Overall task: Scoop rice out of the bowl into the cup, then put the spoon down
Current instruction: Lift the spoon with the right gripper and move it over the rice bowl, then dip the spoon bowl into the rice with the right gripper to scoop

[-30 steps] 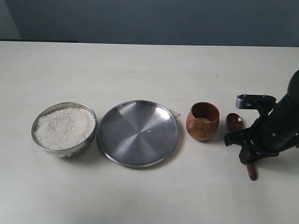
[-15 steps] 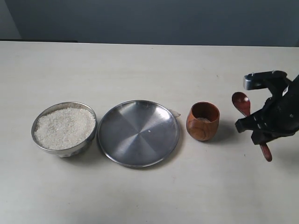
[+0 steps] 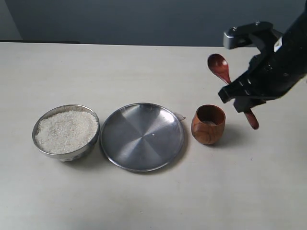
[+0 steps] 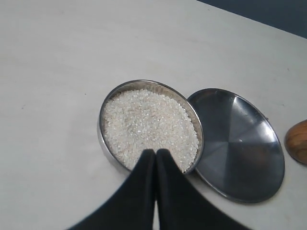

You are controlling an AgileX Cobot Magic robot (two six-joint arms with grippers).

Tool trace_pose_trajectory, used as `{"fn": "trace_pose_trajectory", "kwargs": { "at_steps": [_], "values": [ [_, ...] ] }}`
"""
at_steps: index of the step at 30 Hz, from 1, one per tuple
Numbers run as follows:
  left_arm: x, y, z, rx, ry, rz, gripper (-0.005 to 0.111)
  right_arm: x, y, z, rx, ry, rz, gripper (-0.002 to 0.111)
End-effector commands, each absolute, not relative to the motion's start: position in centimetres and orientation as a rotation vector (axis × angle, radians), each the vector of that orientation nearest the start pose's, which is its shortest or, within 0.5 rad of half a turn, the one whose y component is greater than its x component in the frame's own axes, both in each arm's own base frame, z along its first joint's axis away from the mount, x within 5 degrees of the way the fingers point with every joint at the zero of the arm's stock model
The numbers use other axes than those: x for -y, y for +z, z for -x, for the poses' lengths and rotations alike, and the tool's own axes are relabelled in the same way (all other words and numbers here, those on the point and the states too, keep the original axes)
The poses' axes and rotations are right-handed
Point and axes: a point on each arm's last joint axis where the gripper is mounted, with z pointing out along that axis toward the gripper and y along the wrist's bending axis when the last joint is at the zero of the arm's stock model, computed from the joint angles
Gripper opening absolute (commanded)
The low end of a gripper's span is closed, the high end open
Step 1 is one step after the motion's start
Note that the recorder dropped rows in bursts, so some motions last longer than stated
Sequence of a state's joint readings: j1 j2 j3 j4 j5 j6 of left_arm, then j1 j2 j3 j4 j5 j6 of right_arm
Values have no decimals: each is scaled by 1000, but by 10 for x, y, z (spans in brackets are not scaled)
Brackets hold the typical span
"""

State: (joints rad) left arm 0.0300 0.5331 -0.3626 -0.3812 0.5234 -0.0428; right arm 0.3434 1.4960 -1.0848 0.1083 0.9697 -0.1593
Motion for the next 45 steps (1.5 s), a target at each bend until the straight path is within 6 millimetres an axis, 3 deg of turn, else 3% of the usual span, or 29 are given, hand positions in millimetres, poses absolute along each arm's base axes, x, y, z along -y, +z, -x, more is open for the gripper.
{"fn": "trace_pose_trajectory", "kwargs": {
  "at_steps": [1,7,15,24,37,45],
  "values": [
    [17,253,-103,-2144,-453,347,0,-138,280,-269,-2724,160,768,-1],
    [22,250,-100,-2188,-538,382,0,-183,278,-276,-2747,145,928,-1],
    [25,249,-98,-2212,-592,401,0,-233,269,-286,-2747,-70,1134,-1],
    [28,250,-97,-2219,-653,426,0,-290,261,-298,-2618,-135,1233,-1],
    [29,249,-96,-2237,-655,418,0,-359,242,-282,-2374,-331,1441,-1],
    [29,248,-96,-2243,-650,414,0,-385,224,-272,-2210,-512,1549,-1]
  ]
}}
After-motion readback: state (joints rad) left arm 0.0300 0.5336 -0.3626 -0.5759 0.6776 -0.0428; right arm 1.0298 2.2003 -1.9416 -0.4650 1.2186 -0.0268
